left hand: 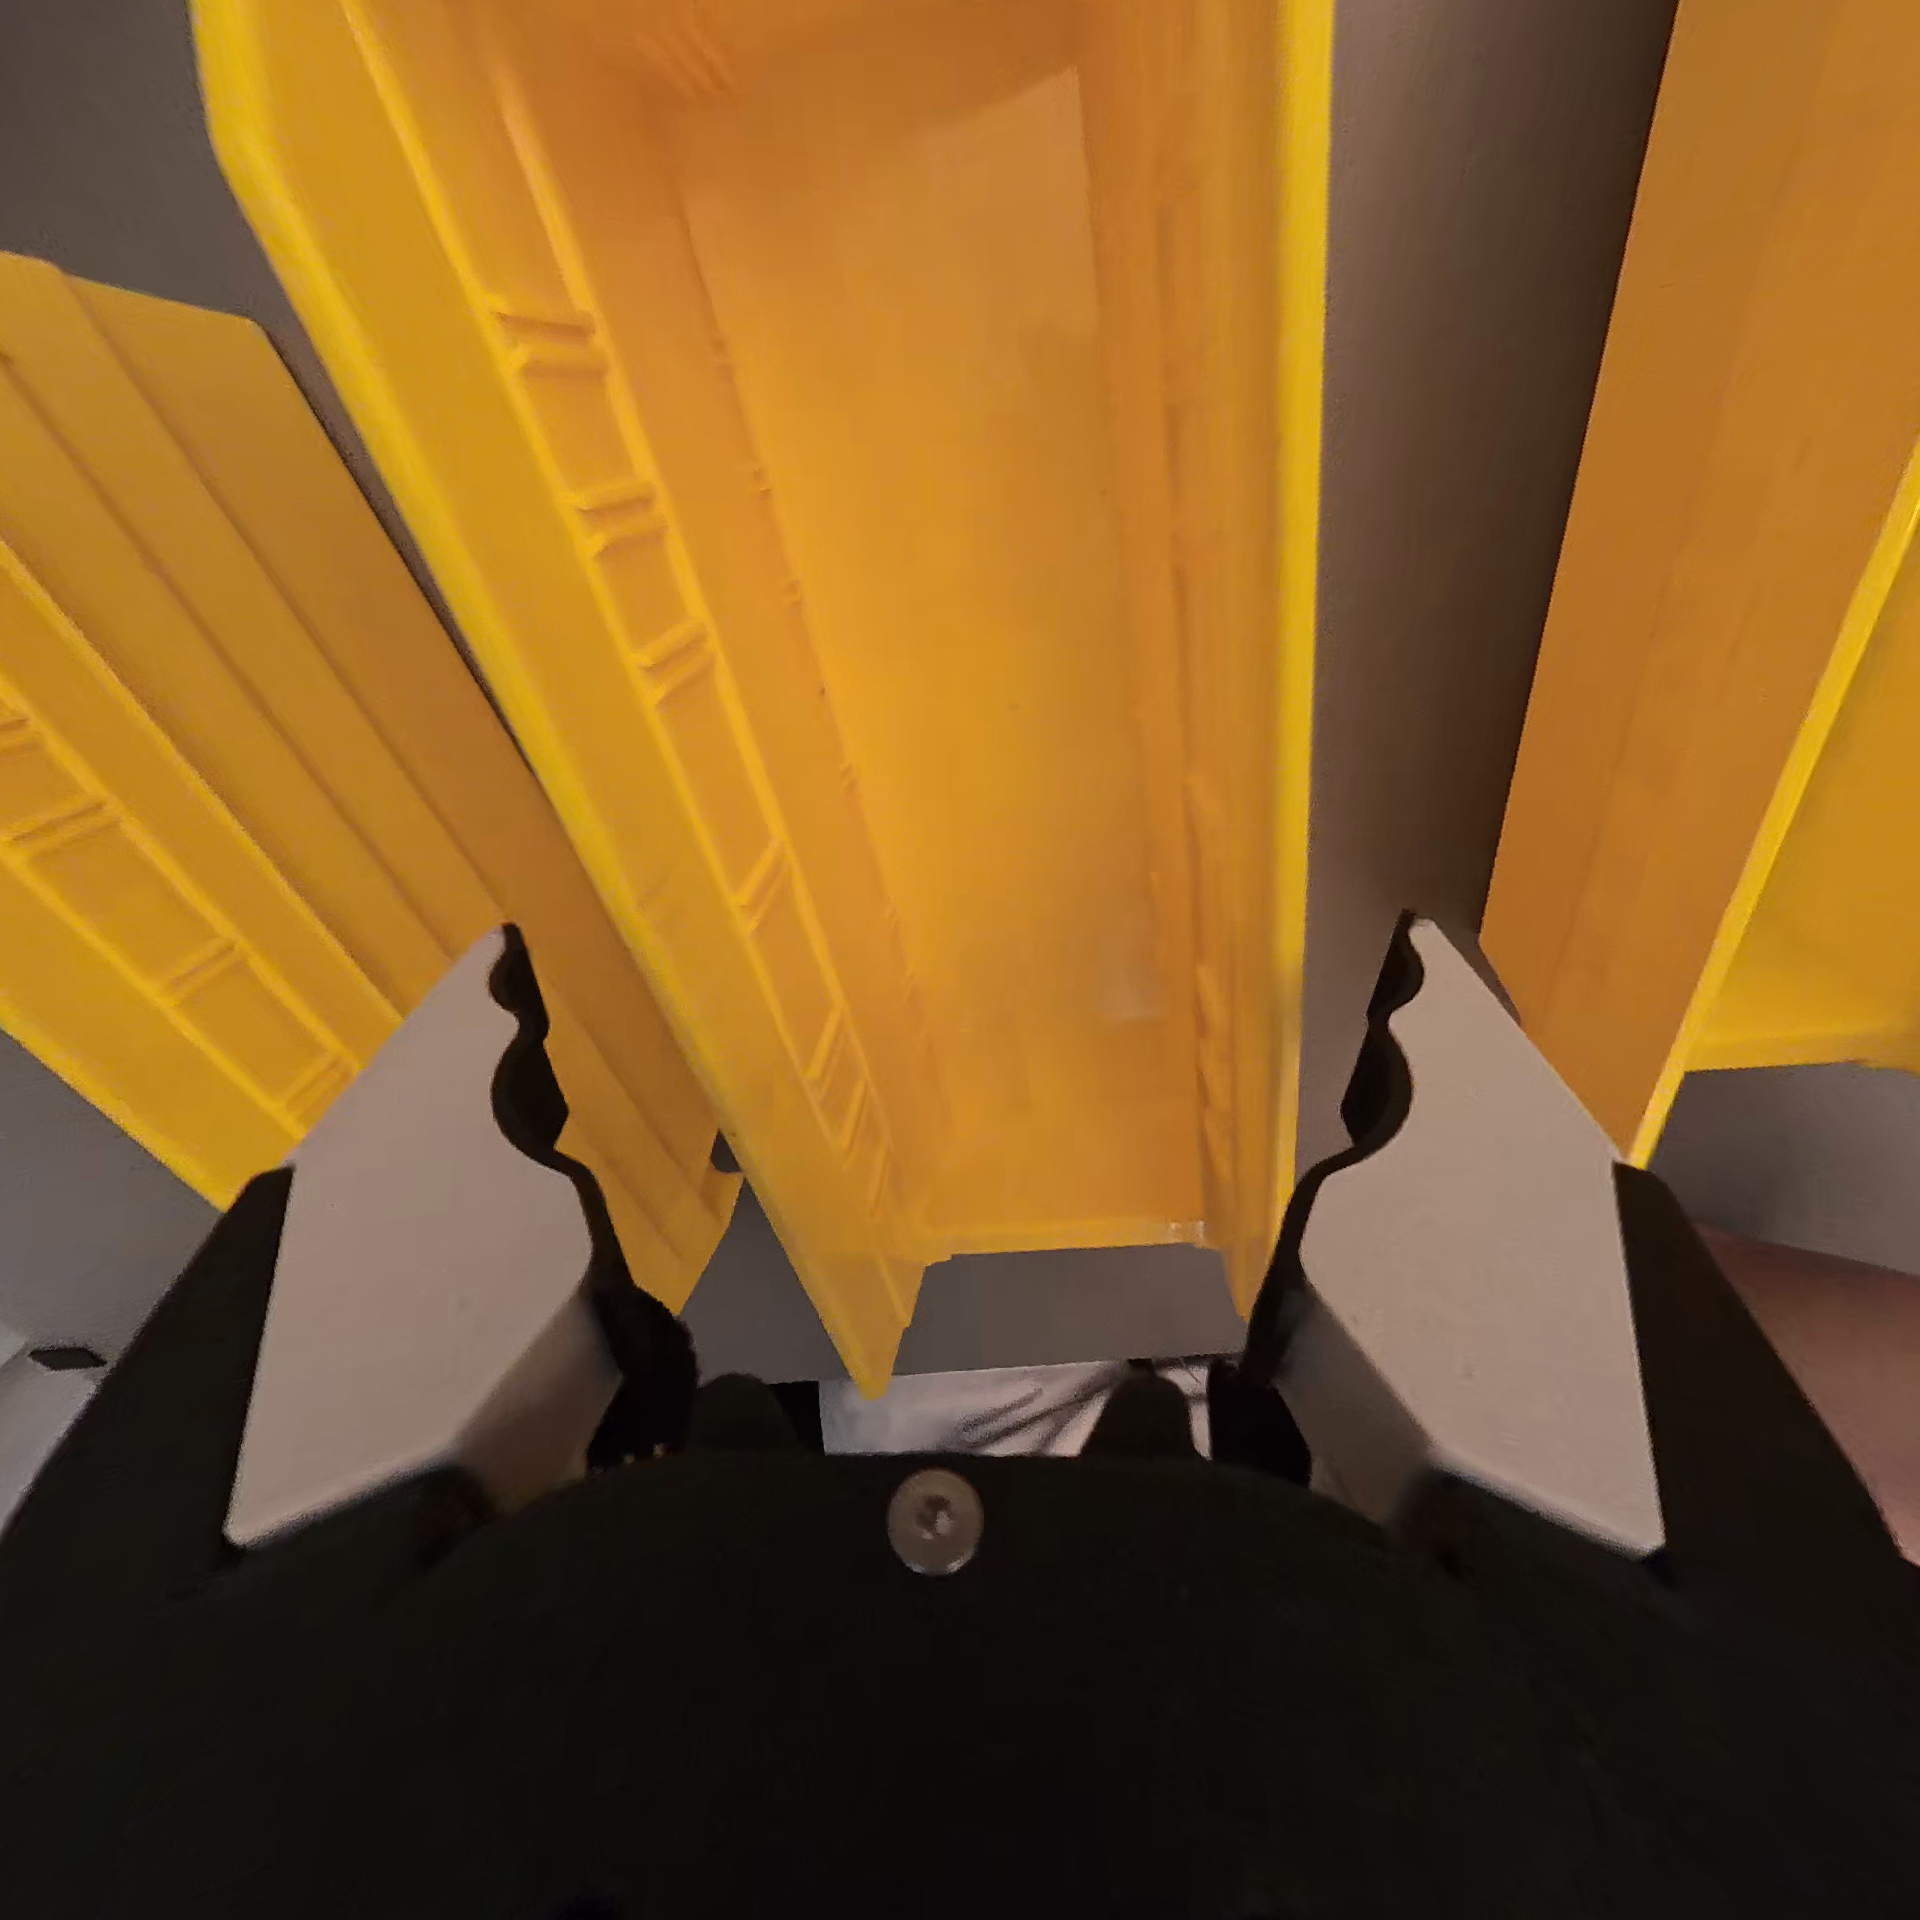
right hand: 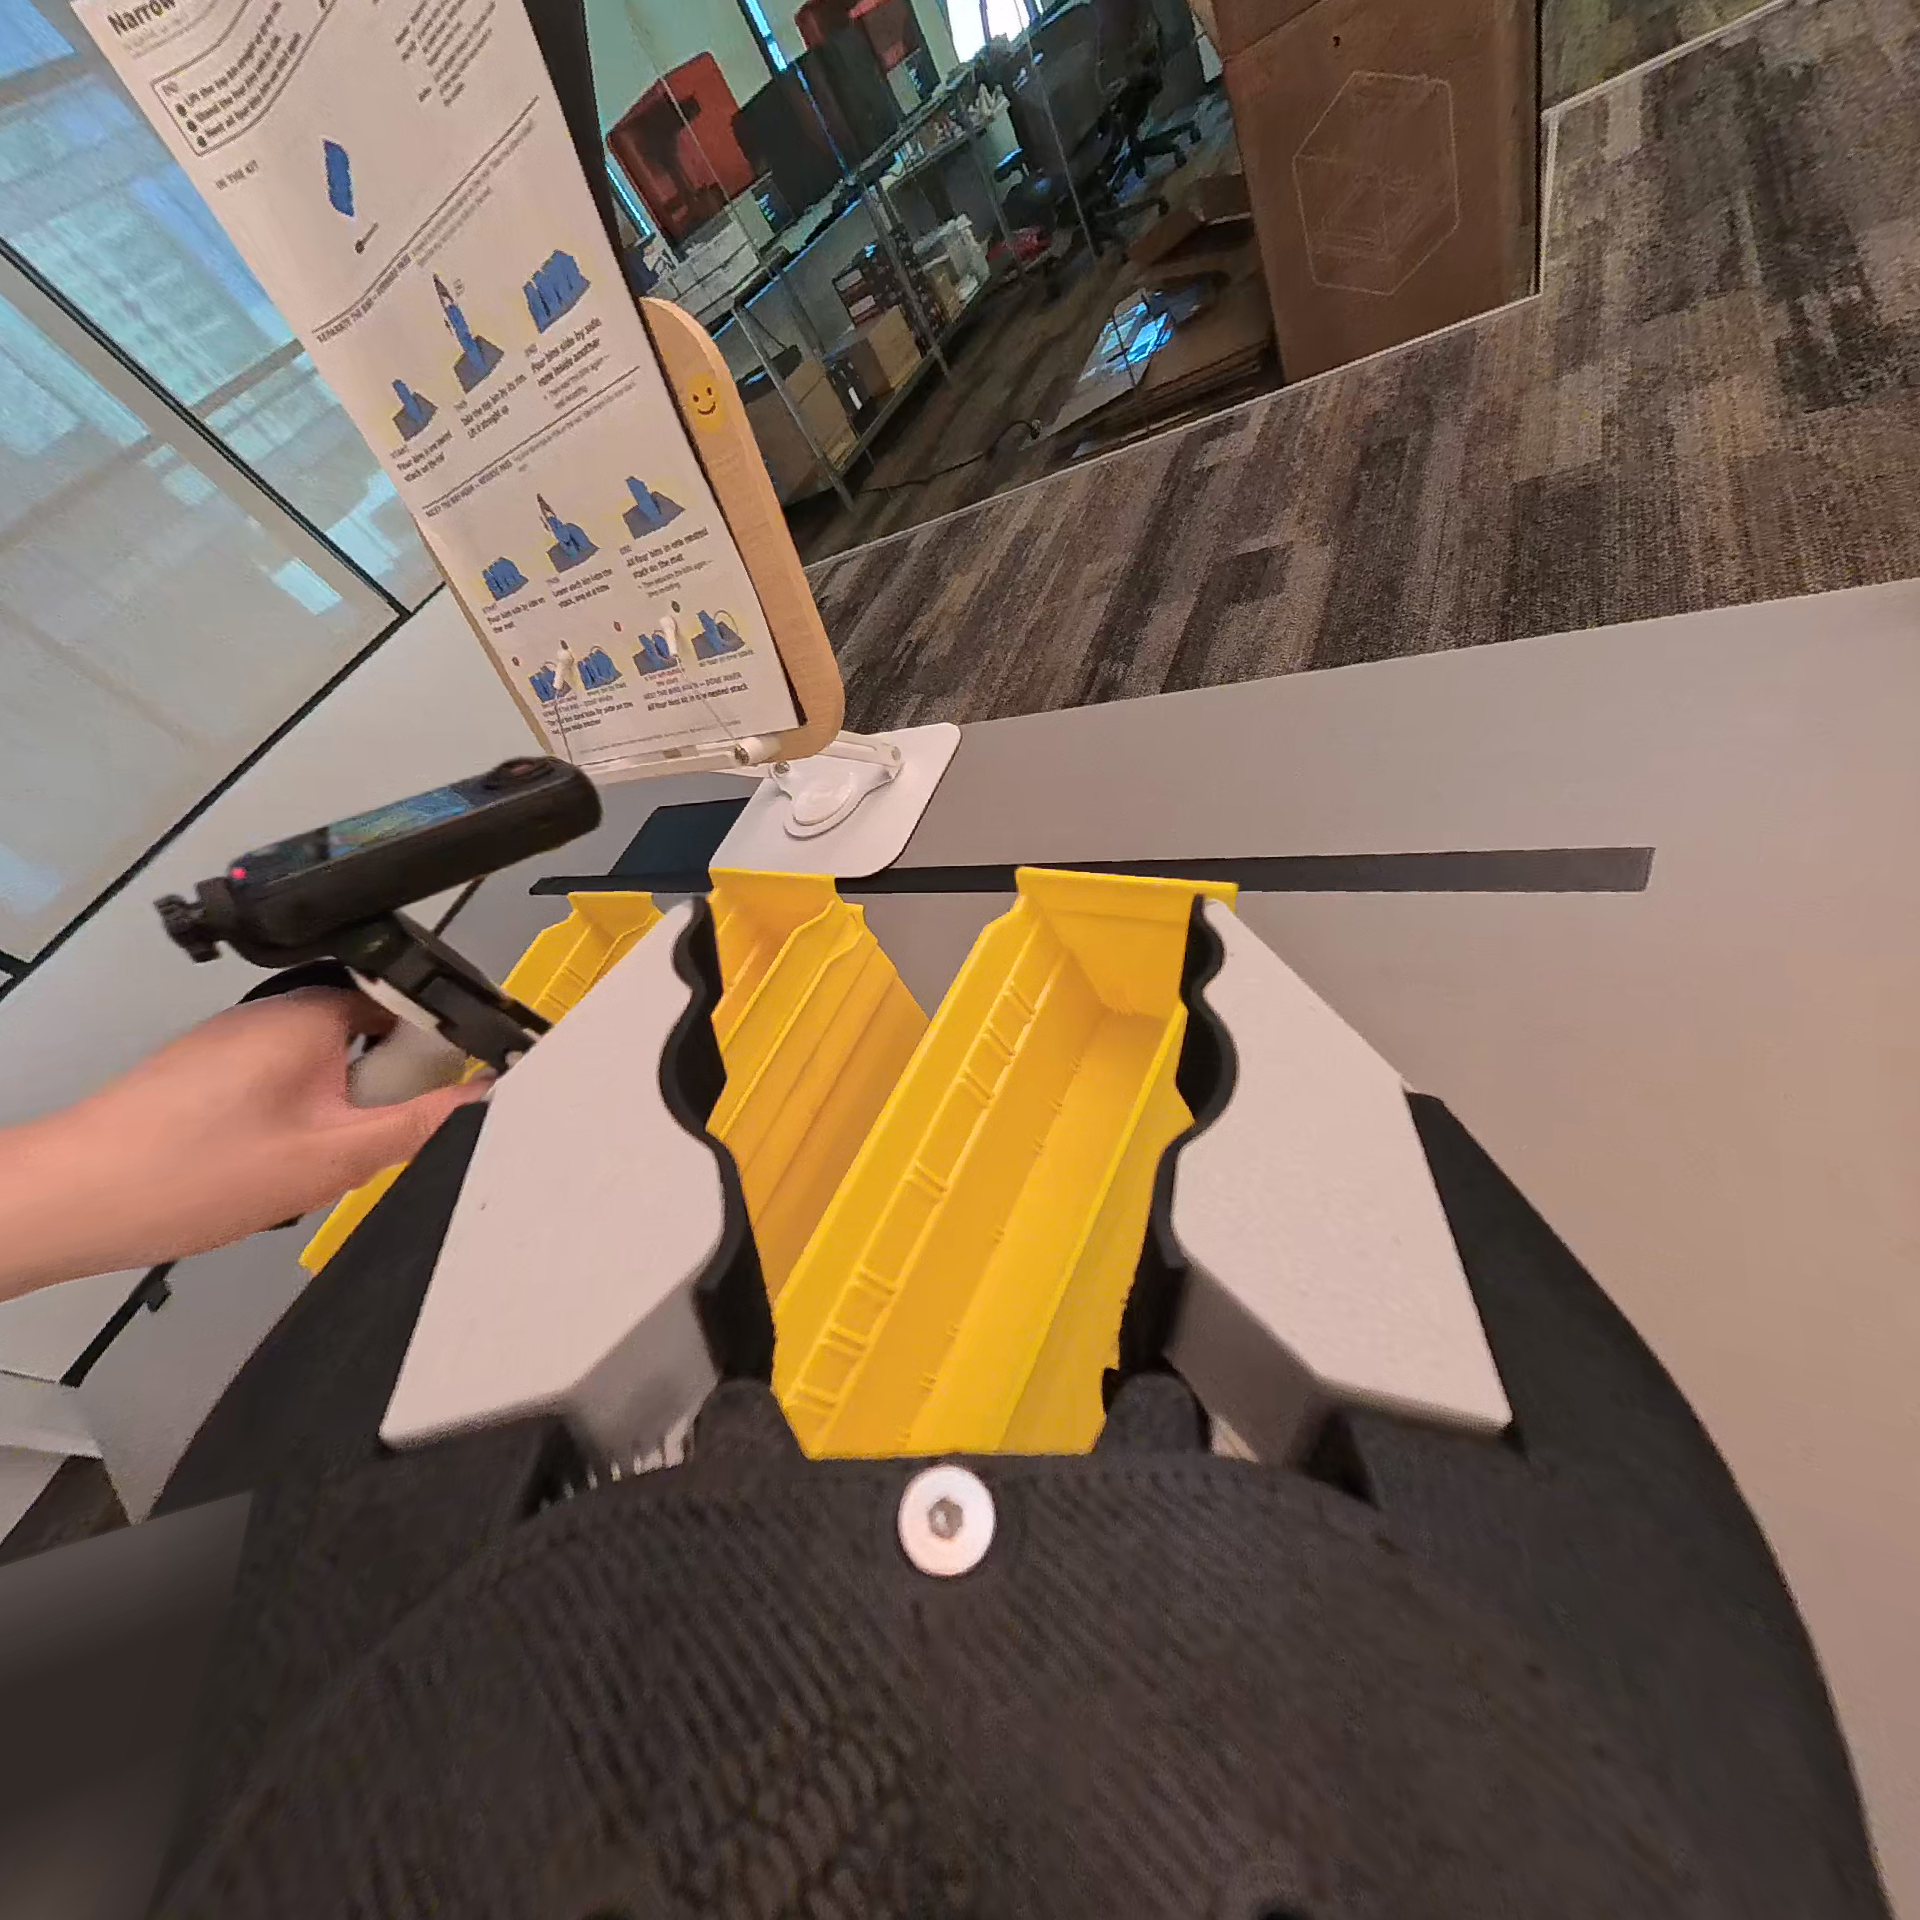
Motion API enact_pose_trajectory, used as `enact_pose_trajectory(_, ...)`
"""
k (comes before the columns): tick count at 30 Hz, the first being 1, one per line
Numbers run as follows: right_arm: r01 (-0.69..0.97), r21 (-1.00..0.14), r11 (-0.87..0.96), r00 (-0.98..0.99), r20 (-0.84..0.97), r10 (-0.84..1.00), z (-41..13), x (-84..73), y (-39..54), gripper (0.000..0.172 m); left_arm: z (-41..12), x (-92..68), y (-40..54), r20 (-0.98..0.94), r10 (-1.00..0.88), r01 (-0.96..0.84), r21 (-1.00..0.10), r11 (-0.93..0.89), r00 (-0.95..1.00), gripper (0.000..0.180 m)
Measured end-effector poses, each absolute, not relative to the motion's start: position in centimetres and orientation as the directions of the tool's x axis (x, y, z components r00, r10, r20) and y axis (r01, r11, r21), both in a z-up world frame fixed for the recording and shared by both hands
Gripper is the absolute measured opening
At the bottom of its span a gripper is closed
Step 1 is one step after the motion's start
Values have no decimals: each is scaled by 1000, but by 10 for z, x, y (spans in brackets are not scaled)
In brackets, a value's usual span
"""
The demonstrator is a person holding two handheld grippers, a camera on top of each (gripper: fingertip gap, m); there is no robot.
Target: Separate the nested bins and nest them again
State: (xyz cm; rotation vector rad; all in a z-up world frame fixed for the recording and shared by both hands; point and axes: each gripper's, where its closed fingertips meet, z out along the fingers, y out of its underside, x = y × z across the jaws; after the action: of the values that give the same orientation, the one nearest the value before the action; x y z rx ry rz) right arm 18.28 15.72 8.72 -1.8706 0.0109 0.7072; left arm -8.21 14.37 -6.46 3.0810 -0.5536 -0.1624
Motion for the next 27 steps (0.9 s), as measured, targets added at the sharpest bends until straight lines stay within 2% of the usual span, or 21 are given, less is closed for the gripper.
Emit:
enact_pose_trajectory(6, -321, -849, -419, 820, -471, 325, 88, 179, 155, 89, -83, -86, 135, -118, -345, -338, 75, -938, 931, 148)
enact_pose_trajectory(12, -328, -843, -426, 815, -481, 324, 86, 181, 155, 89, -82, -85, 133, -110, -364, -354, 102, -930, 925, 132)
enact_pose_trajectory(27, -313, -842, -439, 817, -475, 328, 85, 177, 155, 89, -75, -92, 132, -112, -396, -377, 157, -913, 911, 120)
